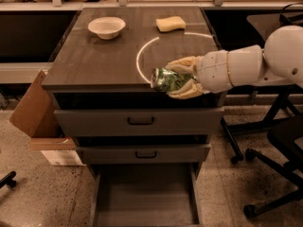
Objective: Pick green can from bottom drawer and place on counter
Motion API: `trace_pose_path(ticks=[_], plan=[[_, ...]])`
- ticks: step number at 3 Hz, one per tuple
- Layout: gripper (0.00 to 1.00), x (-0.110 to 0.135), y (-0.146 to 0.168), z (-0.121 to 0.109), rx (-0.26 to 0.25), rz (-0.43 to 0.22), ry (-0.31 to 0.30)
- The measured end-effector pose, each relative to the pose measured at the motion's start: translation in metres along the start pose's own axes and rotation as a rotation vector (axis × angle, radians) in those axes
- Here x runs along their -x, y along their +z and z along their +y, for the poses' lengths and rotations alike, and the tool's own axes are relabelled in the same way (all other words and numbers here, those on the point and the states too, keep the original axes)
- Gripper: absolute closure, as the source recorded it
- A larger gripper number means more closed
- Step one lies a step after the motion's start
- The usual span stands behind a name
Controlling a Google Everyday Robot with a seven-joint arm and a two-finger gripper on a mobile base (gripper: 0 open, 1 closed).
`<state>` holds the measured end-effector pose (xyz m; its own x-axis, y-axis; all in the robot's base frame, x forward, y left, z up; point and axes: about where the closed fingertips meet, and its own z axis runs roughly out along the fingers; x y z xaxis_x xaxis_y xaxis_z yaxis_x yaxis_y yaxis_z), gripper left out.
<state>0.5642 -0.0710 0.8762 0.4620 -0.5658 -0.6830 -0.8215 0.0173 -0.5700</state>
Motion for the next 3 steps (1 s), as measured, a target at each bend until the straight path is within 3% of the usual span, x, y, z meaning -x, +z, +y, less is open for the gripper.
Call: trace_pose_path(ticks=[2, 3], plan=[[1.00, 0.002, -0.003, -0.011, -0.005, 0.006, 0.014], [1.00, 0.000, -0.003, -0.038, 0.015, 0.022, 0.047]])
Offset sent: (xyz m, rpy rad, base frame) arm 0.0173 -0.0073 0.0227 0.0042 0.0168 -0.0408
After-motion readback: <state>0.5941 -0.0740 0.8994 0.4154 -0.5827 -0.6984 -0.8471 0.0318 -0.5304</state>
